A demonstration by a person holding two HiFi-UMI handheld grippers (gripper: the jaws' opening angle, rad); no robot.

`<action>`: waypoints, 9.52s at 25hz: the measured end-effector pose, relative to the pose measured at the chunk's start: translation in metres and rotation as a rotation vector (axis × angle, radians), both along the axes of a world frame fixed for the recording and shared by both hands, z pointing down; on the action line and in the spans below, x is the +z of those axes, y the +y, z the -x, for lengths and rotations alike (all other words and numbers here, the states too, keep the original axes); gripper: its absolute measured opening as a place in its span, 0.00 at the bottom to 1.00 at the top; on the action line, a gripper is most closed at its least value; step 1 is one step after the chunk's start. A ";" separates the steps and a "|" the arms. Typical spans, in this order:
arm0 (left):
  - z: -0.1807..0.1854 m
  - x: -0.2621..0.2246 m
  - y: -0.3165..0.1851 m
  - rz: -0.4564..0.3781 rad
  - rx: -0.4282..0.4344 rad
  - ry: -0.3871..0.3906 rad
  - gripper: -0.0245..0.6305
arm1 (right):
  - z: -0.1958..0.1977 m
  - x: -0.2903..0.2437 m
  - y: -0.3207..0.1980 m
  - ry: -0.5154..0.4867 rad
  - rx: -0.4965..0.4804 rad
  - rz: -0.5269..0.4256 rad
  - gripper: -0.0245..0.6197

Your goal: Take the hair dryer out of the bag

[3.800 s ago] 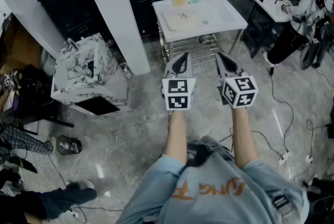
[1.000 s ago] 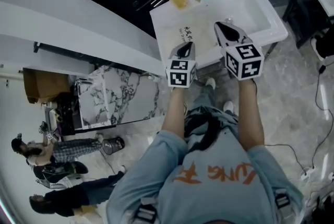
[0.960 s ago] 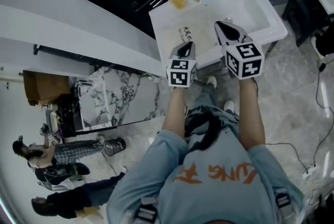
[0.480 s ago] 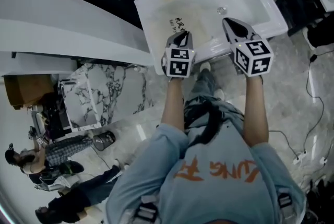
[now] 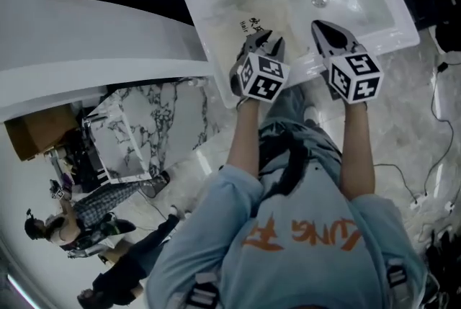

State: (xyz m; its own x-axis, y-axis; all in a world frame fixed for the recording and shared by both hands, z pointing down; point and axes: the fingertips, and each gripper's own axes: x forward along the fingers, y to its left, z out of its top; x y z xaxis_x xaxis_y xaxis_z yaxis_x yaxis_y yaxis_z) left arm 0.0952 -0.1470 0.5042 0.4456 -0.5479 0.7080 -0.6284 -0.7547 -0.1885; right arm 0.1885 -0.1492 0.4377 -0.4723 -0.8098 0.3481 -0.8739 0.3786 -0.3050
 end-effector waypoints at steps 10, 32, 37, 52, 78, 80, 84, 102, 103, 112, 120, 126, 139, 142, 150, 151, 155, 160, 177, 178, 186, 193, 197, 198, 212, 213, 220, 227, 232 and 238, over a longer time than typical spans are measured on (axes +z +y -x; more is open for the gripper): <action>-0.014 0.038 -0.013 0.112 0.127 -0.137 0.23 | -0.014 0.028 -0.023 -0.023 0.063 0.057 0.04; 0.048 -0.004 -0.015 -0.009 -0.036 -0.109 0.06 | 0.016 0.047 -0.024 -0.053 -0.026 0.096 0.04; 0.063 -0.007 -0.012 -0.011 -0.055 -0.093 0.06 | 0.027 0.050 -0.030 0.002 -0.047 0.089 0.04; 0.071 -0.025 -0.009 -0.040 -0.055 0.024 0.05 | 0.105 0.116 -0.064 0.518 -0.549 0.109 0.08; 0.194 0.030 0.054 0.365 -0.229 0.101 0.21 | 0.138 0.173 -0.067 1.158 -1.245 -0.040 0.50; 0.200 0.035 0.064 0.413 -0.242 0.116 0.26 | 0.143 0.175 -0.068 1.182 -1.271 -0.047 0.50; 0.199 0.044 0.063 0.429 -0.322 0.191 0.26 | 0.145 0.179 -0.069 1.192 -1.334 -0.001 0.50; 0.197 0.069 0.050 0.417 -0.343 -0.051 0.05 | 0.139 0.173 -0.058 1.179 -1.395 0.056 0.38; 0.198 0.069 0.051 0.419 -0.338 -0.058 0.05 | 0.138 0.169 -0.059 1.179 -1.380 0.037 0.37; 0.208 0.068 0.046 0.350 -0.384 -0.080 0.04 | 0.111 0.128 -0.045 1.141 -1.256 -0.044 0.36; 0.212 0.055 0.028 0.231 -0.462 -0.077 0.04 | 0.083 0.111 -0.012 1.158 -1.218 -0.121 0.35; 0.217 0.050 0.021 0.172 -0.496 -0.063 0.04 | 0.070 0.101 0.018 1.144 -1.222 -0.163 0.34; 0.258 0.036 0.021 0.101 -0.621 -0.087 0.04 | -0.014 0.090 0.020 1.154 -0.975 -0.047 0.34; 0.261 0.034 0.021 0.090 -0.629 -0.091 0.04 | -0.035 0.092 0.013 1.143 -0.885 0.003 0.34; 0.252 0.027 0.019 0.057 -0.635 -0.053 0.05 | -0.070 0.104 -0.009 1.078 -0.621 0.156 0.34; 0.250 0.020 0.016 0.045 -0.633 -0.030 0.05 | -0.074 0.107 -0.012 1.059 -0.581 0.185 0.34; 0.233 -0.015 -0.003 -0.049 -0.623 0.041 0.05 | -0.085 0.119 -0.025 0.955 -0.429 0.317 0.34; 0.201 -0.034 -0.024 -0.094 -0.577 0.049 0.05 | -0.087 0.124 -0.060 0.858 -0.266 0.394 0.34; 0.199 0.012 -0.027 0.109 -0.442 0.194 0.26 | -0.110 0.202 -0.098 0.832 -0.030 0.825 0.34; 0.199 0.006 -0.029 0.080 -0.444 0.232 0.26 | -0.110 0.203 -0.098 0.843 -0.017 0.828 0.34; 0.168 -0.019 -0.042 -0.018 -0.408 0.324 0.24 | -0.082 0.224 -0.089 0.825 -0.037 0.881 0.36; 0.131 -0.038 -0.045 -0.040 -0.326 0.344 0.24 | -0.065 0.243 -0.088 0.742 -0.098 0.864 0.36; 0.117 -0.055 -0.053 -0.085 -0.305 0.379 0.24 | -0.056 0.217 -0.092 0.692 -0.080 0.715 0.25; 0.115 -0.061 -0.056 -0.100 -0.307 0.395 0.24 | -0.055 0.206 -0.094 0.670 -0.067 0.675 0.24; 0.045 -0.181 -0.026 -0.326 -0.412 0.695 0.04 | -0.017 -0.075 -0.051 0.152 0.060 -0.122 0.04; 0.040 -0.189 -0.020 -0.345 -0.408 0.692 0.04 | -0.015 -0.096 -0.042 0.127 0.055 -0.186 0.04; 0.020 -0.232 0.008 -0.500 -0.411 0.656 0.04 | -0.014 -0.161 0.009 0.148 0.059 -0.384 0.04; 0.014 -0.244 0.017 -0.557 -0.405 0.620 0.04 | -0.021 -0.171 0.018 0.178 0.069 -0.440 0.04; 0.014 -0.253 0.020 -0.578 -0.401 0.613 0.04 | -0.027 -0.180 0.023 0.185 0.078 -0.452 0.04; 0.010 -0.254 0.018 -0.581 -0.399 0.605 0.04 | -0.036 -0.184 0.023 0.206 0.076 -0.460 0.04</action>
State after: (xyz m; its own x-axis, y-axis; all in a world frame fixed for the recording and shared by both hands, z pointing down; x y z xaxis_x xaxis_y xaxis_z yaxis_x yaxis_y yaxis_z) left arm 0.0853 -0.1295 0.2501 0.3514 -0.9361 -0.0171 -0.9361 -0.3509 -0.0247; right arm 0.2242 -0.1258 0.2534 -0.3652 -0.9305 0.0273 -0.9286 0.3662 0.0598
